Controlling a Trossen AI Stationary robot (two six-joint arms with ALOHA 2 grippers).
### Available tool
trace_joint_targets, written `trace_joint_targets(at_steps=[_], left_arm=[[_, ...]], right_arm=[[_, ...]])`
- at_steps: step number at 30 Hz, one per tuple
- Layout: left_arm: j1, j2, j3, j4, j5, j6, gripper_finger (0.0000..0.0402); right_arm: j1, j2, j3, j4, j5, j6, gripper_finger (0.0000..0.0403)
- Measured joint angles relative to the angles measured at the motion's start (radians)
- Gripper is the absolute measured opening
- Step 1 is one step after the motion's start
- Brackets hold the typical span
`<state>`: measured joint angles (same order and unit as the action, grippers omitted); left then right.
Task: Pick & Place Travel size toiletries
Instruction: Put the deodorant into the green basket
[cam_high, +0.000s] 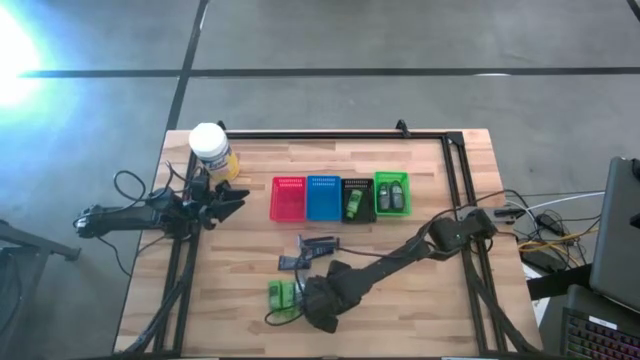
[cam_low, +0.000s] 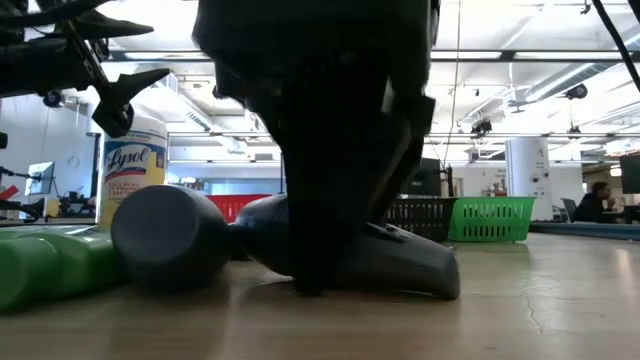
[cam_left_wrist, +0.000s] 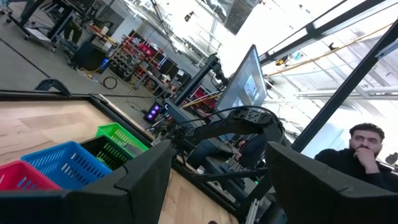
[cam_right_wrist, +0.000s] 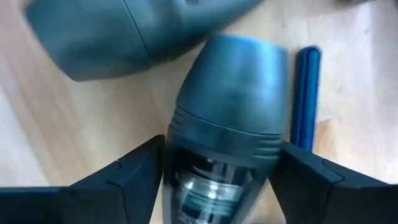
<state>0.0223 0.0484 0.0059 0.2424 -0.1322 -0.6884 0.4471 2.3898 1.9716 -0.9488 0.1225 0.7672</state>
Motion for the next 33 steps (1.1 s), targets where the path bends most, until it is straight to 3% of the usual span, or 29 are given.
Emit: trace_joint_targets(at_steps=[7,13,18,23,29,33], left_arm=[[0.000,0.000,0.000,-0.001,0.000,0.000,0.0264],[0.000,0.000,0.000,-0.004,0.000,0.000,0.0264],[0.000,0.000,0.000,-0.006,0.000,0.000,0.0264],[0.000,0.000,0.000,-0.006,0.000,0.000,0.0264],[0.000,0.000,0.000,-0.007,0.000,0.000,0.0264],[0.000,0.000,0.000,-0.007,0.000,0.000,0.0264]], right_arm=[[-0.002,-0.005,-0.015,0.020,-0.012,0.068,0.0204],[-0.002,-0.039,0.016,-0.074,-0.018,0.117,0.0202],[-0.002,-0.159,0.014,-0.231,0.031,0.274,0.0202],[-0.029,-0.300,-0.012,-0.490,0.104,0.556,0.0202],[-0.169,-0.506,-0.211,-0.552,0.166,0.760,0.0202],[-0.343,-0.653,-0.410,-0.489,0.174,0.714,0.0202]])
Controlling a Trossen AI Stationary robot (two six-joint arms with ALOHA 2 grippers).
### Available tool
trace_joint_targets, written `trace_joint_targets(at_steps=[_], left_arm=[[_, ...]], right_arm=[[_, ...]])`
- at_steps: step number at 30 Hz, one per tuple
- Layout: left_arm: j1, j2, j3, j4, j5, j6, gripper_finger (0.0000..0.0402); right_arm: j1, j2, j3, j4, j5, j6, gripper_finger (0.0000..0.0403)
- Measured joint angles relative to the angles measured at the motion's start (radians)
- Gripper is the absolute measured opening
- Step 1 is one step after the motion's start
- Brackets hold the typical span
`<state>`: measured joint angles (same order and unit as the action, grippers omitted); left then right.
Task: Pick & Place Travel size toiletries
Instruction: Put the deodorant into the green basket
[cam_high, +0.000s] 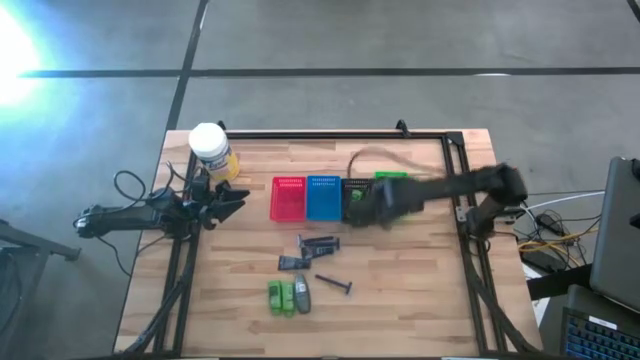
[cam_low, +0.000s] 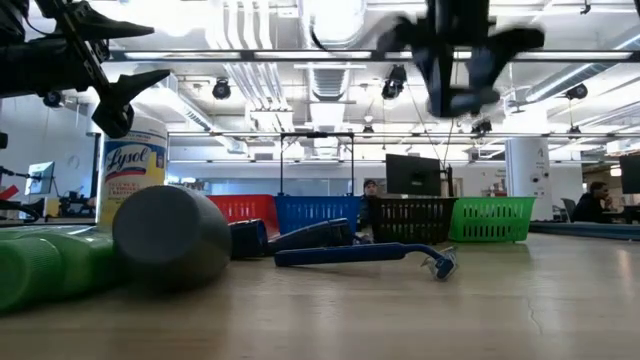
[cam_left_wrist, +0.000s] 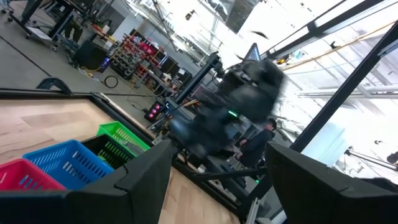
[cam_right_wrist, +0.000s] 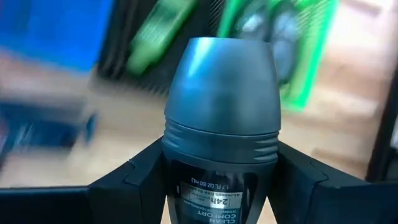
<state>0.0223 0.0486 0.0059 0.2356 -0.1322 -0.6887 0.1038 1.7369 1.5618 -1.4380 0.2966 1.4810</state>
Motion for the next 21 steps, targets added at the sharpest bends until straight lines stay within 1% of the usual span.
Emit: trace_joint_targets(at_steps=[2,5,9,12,17,19,21], left_arm=[[0.000,0.000,0.000,0.000,0.000,0.000,0.0264],[0.000,0.000,0.000,0.000,0.000,0.000,0.0264],[0.000,0.000,0.000,0.000,0.000,0.000,0.0264],[0.000,0.000,0.000,0.000,0.000,0.000,0.0264],[0.000,0.000,0.000,-0.001,0.000,0.000,0.0264],[0.000,0.000,0.000,0.000,0.000,0.000,0.0264],[0.000,0.000,0.000,-0.001,0.000,0.000,0.0264]], right_arm=[[-0.100,-0.065,-0.100,0.065,-0.010,-0.073,0.0202],[-0.248,-0.147,-0.240,0.191,-0.068,-0.169,0.0202],[-0.391,-0.196,-0.382,0.344,-0.136,-0.264,0.0202],[-0.443,-0.199,-0.444,0.414,-0.179,-0.311,0.0202],[-0.479,-0.167,-0.500,0.424,-0.202,-0.368,0.0204],[-0.479,-0.167,-0.507,0.425,-0.192,-0.370,0.0226],[-0.477,-0.169,-0.513,0.426,-0.178,-0.370,0.0258]])
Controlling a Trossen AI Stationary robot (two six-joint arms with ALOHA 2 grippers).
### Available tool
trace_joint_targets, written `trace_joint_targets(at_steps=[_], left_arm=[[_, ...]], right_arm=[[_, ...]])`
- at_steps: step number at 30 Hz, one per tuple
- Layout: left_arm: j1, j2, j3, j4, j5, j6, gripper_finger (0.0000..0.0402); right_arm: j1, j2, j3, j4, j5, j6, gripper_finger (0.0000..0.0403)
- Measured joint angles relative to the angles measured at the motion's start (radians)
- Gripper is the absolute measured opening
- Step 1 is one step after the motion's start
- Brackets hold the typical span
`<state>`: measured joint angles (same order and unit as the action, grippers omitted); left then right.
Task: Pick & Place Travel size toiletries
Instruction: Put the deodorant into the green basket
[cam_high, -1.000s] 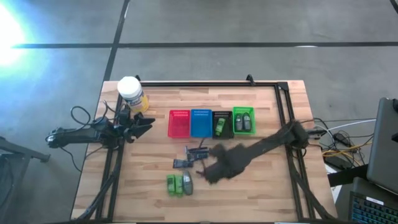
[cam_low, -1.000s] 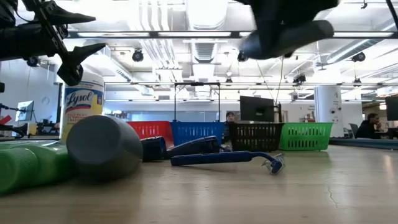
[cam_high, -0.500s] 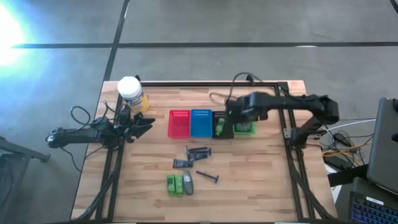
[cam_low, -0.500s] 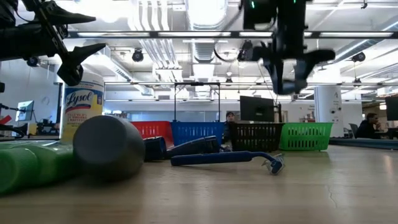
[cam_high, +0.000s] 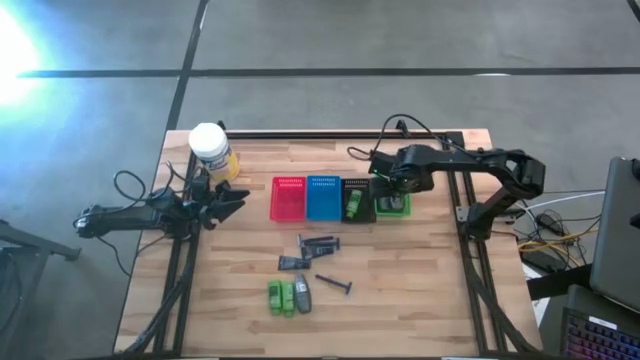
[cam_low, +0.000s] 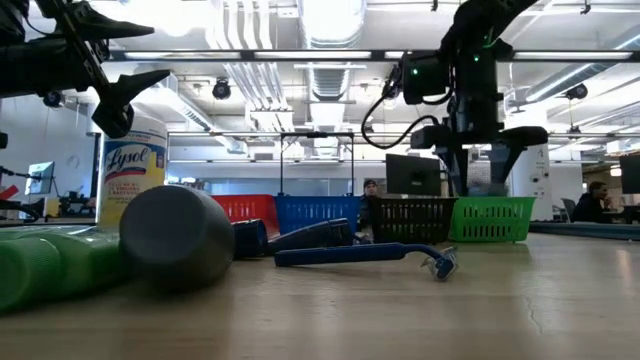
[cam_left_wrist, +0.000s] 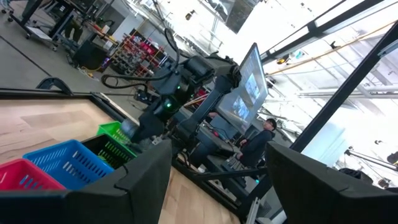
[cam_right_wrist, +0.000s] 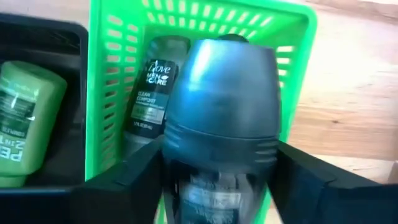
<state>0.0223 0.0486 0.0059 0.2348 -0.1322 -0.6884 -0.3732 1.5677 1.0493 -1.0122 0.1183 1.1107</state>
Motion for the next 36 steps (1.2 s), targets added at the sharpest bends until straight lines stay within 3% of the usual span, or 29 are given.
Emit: trace_joint_targets(at_steps=[7,15,21,27,29,36], left_arm=[[0.000,0.000,0.000,0.000,0.000,0.000,0.0264],[0.000,0.000,0.000,0.000,0.000,0.000,0.0264],[0.000,0.000,0.000,0.000,0.000,0.000,0.0264],[0.000,0.000,0.002,0.000,0.000,-0.001,0.0264],[0.000,0.000,0.004,0.000,0.005,-0.044,0.0264],[0.000,0.000,0.004,-0.001,0.029,-0.411,0.0264]], right_arm=[[0.012,-0.008,0.046,-0.007,0.016,-0.037,0.0343],[0.229,0.023,0.216,0.014,-0.035,0.036,0.0350],[0.476,0.203,0.411,0.050,-0.071,0.189,0.0335],[0.590,0.435,0.638,0.050,-0.075,0.278,0.0337],[0.605,0.491,0.706,0.049,-0.098,0.295,0.0340],[0.639,0.666,0.939,0.049,-0.158,0.326,0.0343]])
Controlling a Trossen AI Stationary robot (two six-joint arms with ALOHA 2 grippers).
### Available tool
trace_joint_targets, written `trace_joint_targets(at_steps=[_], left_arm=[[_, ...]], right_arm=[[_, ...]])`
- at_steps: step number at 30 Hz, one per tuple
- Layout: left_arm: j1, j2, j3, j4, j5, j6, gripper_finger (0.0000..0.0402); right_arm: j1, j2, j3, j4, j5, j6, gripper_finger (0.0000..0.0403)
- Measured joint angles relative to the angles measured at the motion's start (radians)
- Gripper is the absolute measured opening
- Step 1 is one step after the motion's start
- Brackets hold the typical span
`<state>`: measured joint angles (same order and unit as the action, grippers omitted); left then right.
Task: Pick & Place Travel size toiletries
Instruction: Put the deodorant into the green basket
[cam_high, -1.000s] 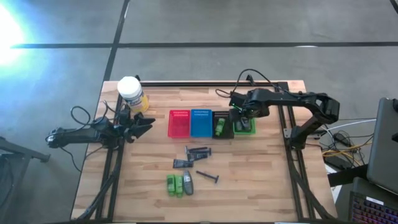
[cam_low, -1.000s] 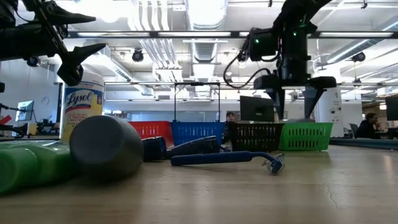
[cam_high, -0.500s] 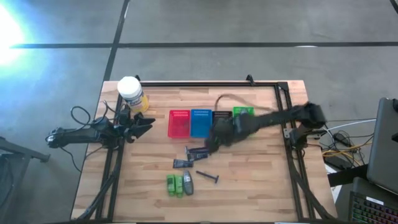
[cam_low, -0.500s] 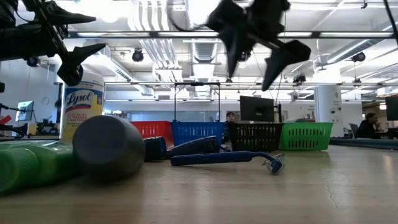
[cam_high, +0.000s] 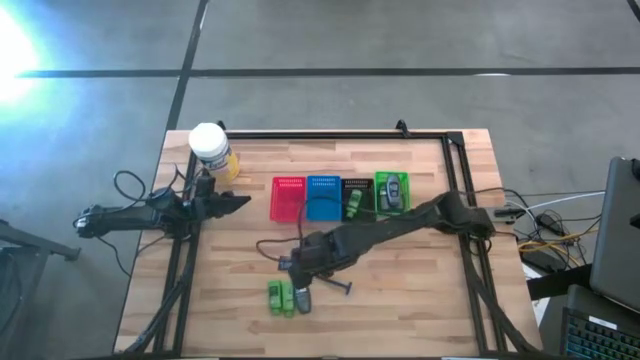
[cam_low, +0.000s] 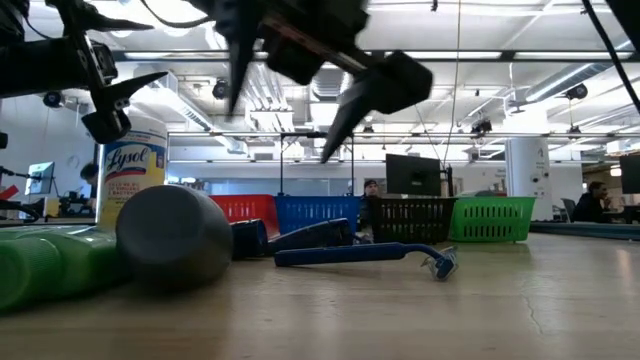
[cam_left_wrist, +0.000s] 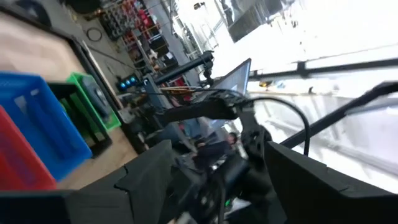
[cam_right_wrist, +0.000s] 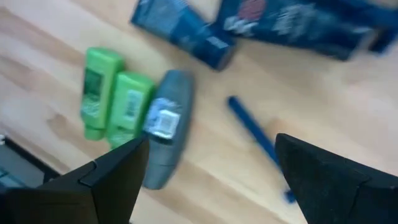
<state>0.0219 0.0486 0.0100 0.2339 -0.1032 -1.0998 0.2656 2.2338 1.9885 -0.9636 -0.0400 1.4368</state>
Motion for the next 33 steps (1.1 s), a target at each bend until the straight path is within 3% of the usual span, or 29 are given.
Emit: trace_joint_targets(at_steps=[9,18,22,25,29,33], left_arm=[[0.000,0.000,0.000,-0.007,-0.020,0.031,0.0264],[0.000,0.001,0.000,-0.081,0.020,0.029,0.0264],[0.000,0.008,0.001,-0.122,0.177,0.018,0.0264],[-0.002,0.035,0.039,-0.281,0.268,0.007,0.0264],[-0.006,0.116,0.129,-0.510,0.280,0.122,0.0264],[-0.018,0.244,0.213,-0.560,0.282,0.304,0.0264]], right_arm=[[0.018,0.158,0.171,-0.021,-0.052,0.004,0.0327],[0.039,0.220,0.215,-0.028,-0.060,-0.007,0.0352],[0.056,0.199,0.215,-0.044,0.014,-0.007,0.0356],[0.065,0.139,0.215,-0.146,0.049,-0.006,0.0349],[0.064,0.079,0.208,-0.280,0.061,-0.035,0.0337],[0.061,0.065,0.197,-0.302,0.026,-0.054,0.0328]])
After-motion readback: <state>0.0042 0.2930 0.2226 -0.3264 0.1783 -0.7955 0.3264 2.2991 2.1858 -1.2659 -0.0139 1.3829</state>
